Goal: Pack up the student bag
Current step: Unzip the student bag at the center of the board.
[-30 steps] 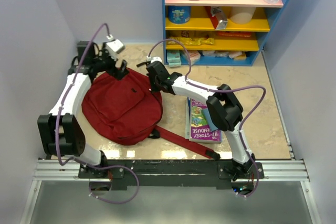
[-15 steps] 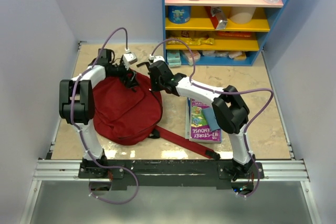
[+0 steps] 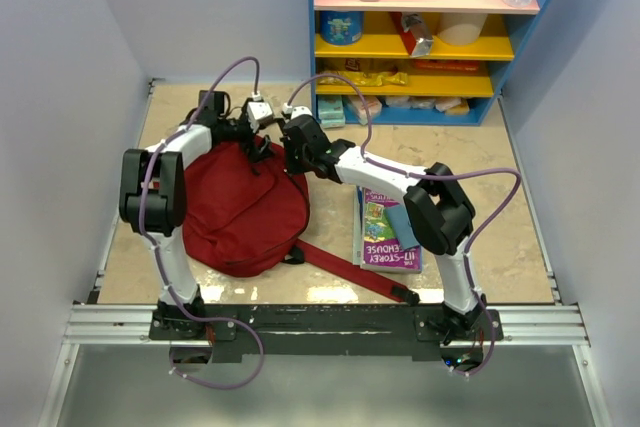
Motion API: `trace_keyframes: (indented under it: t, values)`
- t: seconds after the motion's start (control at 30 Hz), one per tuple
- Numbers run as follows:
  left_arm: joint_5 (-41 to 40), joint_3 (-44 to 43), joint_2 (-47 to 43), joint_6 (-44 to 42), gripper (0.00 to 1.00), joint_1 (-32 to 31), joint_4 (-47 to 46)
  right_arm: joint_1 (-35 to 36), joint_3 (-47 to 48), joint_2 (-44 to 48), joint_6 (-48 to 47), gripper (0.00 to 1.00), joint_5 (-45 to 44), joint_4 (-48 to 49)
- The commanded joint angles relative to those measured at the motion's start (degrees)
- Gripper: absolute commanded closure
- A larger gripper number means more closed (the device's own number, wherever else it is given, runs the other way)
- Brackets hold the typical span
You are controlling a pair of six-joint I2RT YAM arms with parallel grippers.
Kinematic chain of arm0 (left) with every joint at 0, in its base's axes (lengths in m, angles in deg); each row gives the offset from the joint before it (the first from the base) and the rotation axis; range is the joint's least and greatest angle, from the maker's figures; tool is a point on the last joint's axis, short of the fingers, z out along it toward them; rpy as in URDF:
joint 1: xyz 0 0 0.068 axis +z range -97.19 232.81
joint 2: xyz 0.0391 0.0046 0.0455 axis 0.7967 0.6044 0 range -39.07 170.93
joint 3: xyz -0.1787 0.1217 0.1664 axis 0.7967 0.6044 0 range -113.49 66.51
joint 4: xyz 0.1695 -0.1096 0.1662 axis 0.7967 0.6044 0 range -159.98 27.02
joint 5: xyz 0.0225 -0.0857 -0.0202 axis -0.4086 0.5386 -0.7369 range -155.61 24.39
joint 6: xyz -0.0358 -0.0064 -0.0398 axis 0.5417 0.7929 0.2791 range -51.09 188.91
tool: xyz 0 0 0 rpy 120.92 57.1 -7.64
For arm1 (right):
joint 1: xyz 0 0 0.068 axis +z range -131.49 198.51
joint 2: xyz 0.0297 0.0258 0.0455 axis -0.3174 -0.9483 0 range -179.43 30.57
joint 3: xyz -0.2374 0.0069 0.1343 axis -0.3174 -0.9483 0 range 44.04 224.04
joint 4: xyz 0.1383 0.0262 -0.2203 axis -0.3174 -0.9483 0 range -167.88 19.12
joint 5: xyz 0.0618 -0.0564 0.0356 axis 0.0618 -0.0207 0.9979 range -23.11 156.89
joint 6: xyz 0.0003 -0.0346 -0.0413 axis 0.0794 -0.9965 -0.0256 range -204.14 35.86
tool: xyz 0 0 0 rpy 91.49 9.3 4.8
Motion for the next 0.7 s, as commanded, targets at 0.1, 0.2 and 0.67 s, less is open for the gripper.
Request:
trace_keyframes:
  t: [0.1, 0.2, 0.67]
  values:
    - [-0.3, -5.9, 6.0, -5.5, 0.09, -2.6, 0.8, 0.0, -1.0, 4.7, 1.0, 1.00, 2.1, 2.2]
    - [-0.3, -8.9, 8.5, -7.2, 0.21, -2.7, 4.9, 0.1, -1.1, 4.9, 0.9, 1.00, 2.1, 2.1]
    - [-4.7, -11.5, 7.5, -6.0, 1.00, -1.1, 7.5, 0.2, -1.6, 5.6, 0.7, 1.00, -5.9, -1.9]
